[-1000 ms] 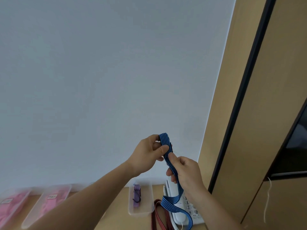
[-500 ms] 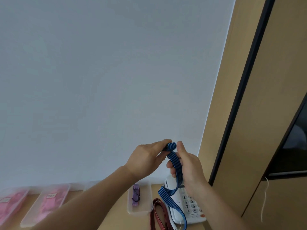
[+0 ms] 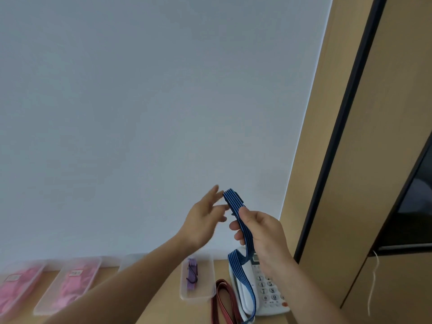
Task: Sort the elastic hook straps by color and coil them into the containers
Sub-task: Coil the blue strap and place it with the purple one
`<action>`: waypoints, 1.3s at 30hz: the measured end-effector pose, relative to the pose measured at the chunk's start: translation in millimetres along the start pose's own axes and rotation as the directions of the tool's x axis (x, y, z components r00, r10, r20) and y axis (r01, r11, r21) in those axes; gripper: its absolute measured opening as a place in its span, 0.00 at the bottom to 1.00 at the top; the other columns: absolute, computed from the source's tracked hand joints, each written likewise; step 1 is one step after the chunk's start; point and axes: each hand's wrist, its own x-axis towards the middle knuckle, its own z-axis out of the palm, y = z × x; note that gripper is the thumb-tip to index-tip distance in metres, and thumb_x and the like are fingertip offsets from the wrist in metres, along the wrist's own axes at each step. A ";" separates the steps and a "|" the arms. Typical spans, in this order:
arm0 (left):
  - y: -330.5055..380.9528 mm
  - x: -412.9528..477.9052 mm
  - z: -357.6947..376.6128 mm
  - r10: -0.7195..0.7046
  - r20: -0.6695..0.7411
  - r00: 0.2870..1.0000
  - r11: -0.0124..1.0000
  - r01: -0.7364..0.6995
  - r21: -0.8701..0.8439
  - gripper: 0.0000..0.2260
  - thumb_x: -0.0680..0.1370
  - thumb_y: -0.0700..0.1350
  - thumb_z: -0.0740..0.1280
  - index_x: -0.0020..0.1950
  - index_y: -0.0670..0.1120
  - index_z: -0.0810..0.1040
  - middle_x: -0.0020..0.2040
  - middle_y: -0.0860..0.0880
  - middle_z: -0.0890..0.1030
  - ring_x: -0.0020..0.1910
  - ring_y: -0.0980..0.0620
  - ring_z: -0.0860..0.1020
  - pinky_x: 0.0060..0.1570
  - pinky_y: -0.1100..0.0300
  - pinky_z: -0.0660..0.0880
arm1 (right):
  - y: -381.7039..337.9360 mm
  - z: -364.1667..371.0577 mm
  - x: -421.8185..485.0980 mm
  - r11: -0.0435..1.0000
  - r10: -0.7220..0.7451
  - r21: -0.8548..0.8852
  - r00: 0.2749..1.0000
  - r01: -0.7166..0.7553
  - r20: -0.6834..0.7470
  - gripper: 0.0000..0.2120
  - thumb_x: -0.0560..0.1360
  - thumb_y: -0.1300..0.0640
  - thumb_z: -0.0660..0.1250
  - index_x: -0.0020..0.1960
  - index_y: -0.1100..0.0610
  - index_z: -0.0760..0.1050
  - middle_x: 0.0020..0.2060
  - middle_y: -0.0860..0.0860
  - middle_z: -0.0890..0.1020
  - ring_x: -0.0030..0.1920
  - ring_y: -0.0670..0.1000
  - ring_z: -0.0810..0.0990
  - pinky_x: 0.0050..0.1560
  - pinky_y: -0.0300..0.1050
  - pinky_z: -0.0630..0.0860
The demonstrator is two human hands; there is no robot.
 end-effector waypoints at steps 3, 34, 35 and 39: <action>14.8 3.3 -4.9 -0.177 0.196 0.964 0.934 0.227 -0.274 0.18 0.82 0.51 0.61 0.60 0.38 0.80 0.51 0.44 0.84 0.46 0.49 0.82 0.52 0.54 0.78 | 2.8 4.3 -1.8 0.995 -0.063 -0.075 0.998 0.062 0.000 0.12 0.79 0.50 0.67 0.48 0.60 0.81 0.37 0.54 0.86 0.31 0.49 0.81 0.33 0.40 0.77; 15.8 8.4 -15.0 0.779 0.406 0.477 0.051 -0.694 0.718 0.17 0.76 0.32 0.63 0.64 0.38 0.80 0.62 0.42 0.81 0.55 0.43 0.83 0.47 0.56 0.82 | -23.9 5.3 -9.3 0.999 -0.011 -0.030 0.998 0.013 0.069 0.34 0.65 0.30 0.64 0.45 0.62 0.81 0.33 0.56 0.83 0.27 0.49 0.76 0.28 0.39 0.72; 13.1 7.9 -15.6 0.766 0.393 0.509 0.093 -0.692 0.716 0.19 0.75 0.30 0.64 0.65 0.39 0.79 0.64 0.42 0.80 0.58 0.44 0.82 0.51 0.56 0.82 | -23.5 5.8 -9.3 1.000 -0.012 -0.006 0.998 0.012 0.067 0.33 0.66 0.31 0.65 0.46 0.63 0.81 0.33 0.55 0.83 0.27 0.49 0.75 0.27 0.38 0.72; 18.0 0.7 -13.9 0.321 -0.004 0.947 0.904 -0.306 0.298 0.25 0.79 0.35 0.62 0.75 0.47 0.66 0.71 0.49 0.74 0.68 0.54 0.75 0.64 0.58 0.74 | -25.5 4.3 -8.1 0.997 -0.065 0.048 0.996 0.062 0.068 0.28 0.67 0.37 0.68 0.48 0.63 0.80 0.36 0.55 0.85 0.29 0.48 0.77 0.30 0.39 0.74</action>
